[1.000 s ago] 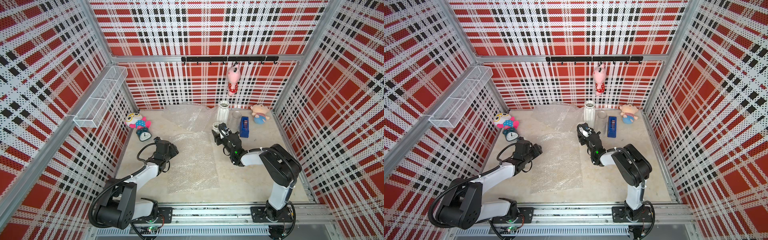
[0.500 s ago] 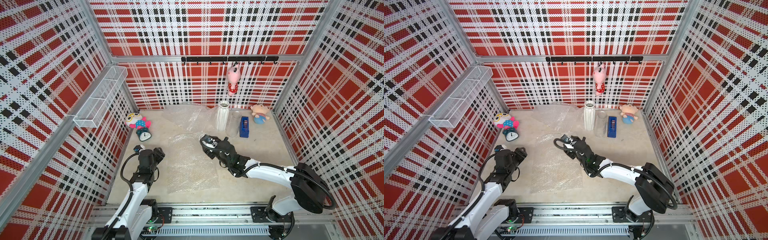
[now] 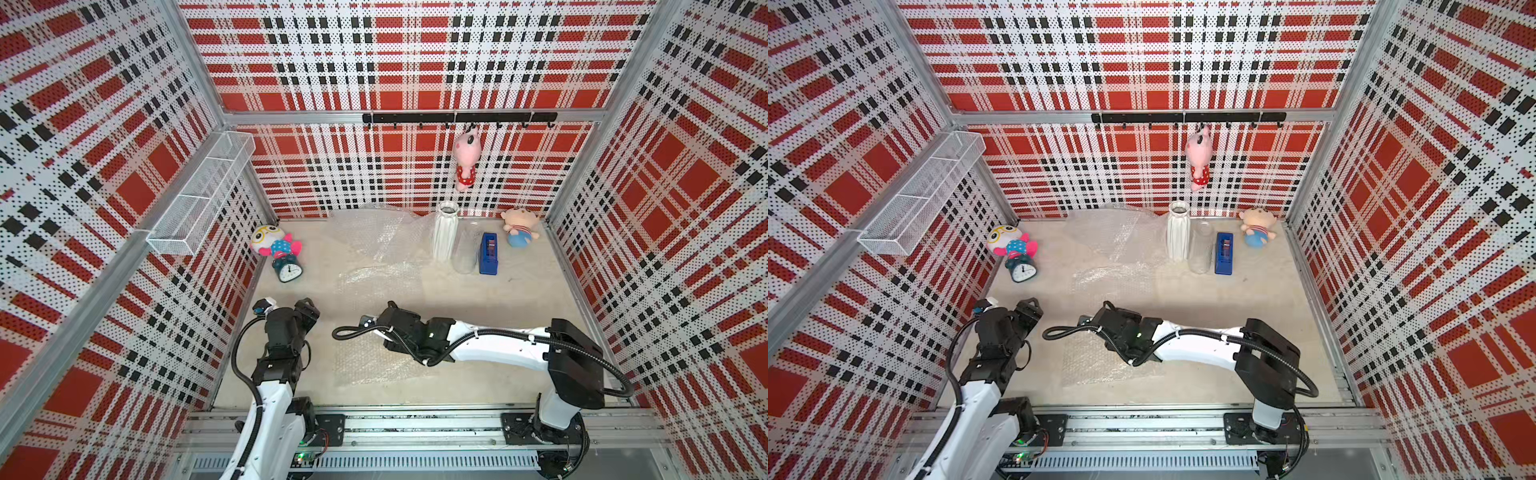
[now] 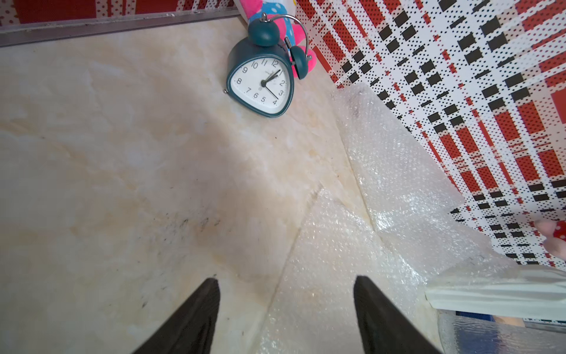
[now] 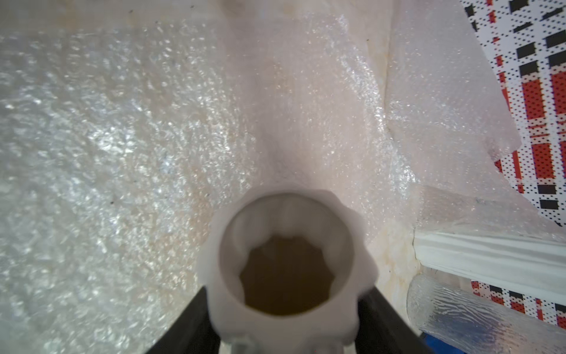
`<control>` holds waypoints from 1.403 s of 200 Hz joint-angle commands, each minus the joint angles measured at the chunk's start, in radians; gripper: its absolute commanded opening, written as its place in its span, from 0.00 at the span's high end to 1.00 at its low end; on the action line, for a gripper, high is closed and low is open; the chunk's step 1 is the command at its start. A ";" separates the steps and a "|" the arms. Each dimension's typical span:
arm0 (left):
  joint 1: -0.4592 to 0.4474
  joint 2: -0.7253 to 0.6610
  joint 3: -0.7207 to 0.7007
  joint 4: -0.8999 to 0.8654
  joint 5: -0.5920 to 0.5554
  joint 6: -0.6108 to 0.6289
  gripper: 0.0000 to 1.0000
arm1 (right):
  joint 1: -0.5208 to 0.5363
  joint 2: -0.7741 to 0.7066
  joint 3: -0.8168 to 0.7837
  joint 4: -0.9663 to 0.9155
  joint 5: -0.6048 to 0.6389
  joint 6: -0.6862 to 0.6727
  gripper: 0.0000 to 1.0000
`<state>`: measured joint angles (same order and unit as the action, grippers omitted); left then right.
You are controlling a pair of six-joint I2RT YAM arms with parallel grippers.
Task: Wrap vases in bubble wrap
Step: Place the vase in bubble wrap.
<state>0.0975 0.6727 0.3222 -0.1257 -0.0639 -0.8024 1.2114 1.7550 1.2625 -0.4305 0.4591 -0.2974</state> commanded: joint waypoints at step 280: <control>0.022 -0.135 -0.013 -0.048 -0.113 0.005 0.25 | 0.066 0.229 0.120 0.089 -0.088 -0.066 0.20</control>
<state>0.1108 0.5240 0.3222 -0.2092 -0.2104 -0.8169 1.2781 2.0739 1.4208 -0.3809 0.3706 -0.3550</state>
